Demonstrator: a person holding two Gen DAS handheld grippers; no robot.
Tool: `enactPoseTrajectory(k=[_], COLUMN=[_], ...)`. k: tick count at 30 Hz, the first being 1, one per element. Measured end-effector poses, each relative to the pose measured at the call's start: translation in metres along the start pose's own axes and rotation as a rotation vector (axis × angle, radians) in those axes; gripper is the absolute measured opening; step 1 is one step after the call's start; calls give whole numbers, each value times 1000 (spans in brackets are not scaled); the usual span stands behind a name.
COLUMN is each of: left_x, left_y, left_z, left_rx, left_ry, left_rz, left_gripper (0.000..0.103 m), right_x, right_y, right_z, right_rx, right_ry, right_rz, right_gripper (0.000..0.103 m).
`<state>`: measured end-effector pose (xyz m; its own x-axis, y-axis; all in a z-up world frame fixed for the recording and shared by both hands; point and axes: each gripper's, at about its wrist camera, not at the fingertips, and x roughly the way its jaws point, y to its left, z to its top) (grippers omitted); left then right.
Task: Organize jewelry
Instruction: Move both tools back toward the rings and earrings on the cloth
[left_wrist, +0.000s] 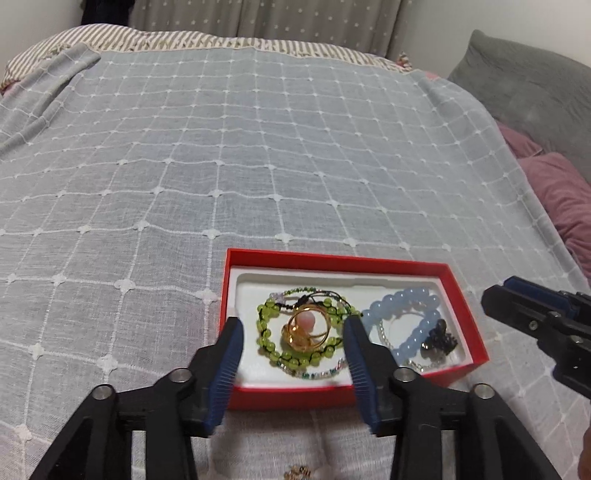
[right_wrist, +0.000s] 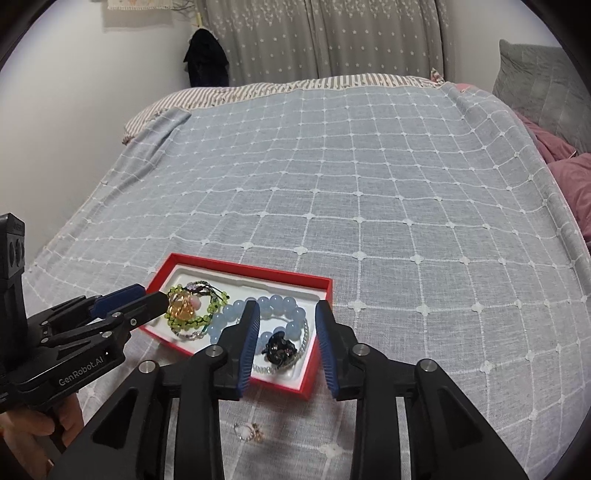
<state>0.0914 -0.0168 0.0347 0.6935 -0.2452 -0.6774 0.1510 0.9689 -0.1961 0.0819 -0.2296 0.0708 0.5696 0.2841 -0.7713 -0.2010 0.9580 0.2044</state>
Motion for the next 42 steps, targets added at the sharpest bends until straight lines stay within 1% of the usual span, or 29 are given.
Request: enactPoseTrajectory(k=[2, 3, 5, 10, 11, 14, 19, 27, 34, 42], left_x=[-5, -8, -13, -25, -26, -30, -32, -29, -33, -31], left_y=[-1, -1, -1, 3, 3, 4, 8, 22, 29, 37], left_z=[-3, -6, -9, -21, -22, -30, -41, -62, -75, -93], left_rx=[11, 17, 24, 36, 37, 47, 59, 0, 16, 65], left_ry=[-1, -1, -1, 2, 4, 19, 56, 139, 144, 167], left_rz=[5, 9, 18, 38, 41, 53, 78, 72, 84, 104], left_gripper=[61, 63, 71, 86, 88, 91, 94, 94, 94, 94], right_x=[-9, -13, -20, -31, -33, -35, -38, -38, -35, -23], right_y=[-1, -2, -1, 4, 5, 8, 11, 16, 23, 32], right_z=[-4, -6, -10, -25, -29, -37, -49, -67, -82, -105], right_rx=[5, 6, 2, -32, -38, -47, -56, -80, -125, -194], right_ry=[-5, -7, -8, 5, 8, 25, 49, 87, 114, 164], right_rz=[4, 6, 6, -9, -12, -12, -14, -13, -16, -9], right_gripper=[48, 50, 55, 61, 63, 65, 66, 68, 69, 69])
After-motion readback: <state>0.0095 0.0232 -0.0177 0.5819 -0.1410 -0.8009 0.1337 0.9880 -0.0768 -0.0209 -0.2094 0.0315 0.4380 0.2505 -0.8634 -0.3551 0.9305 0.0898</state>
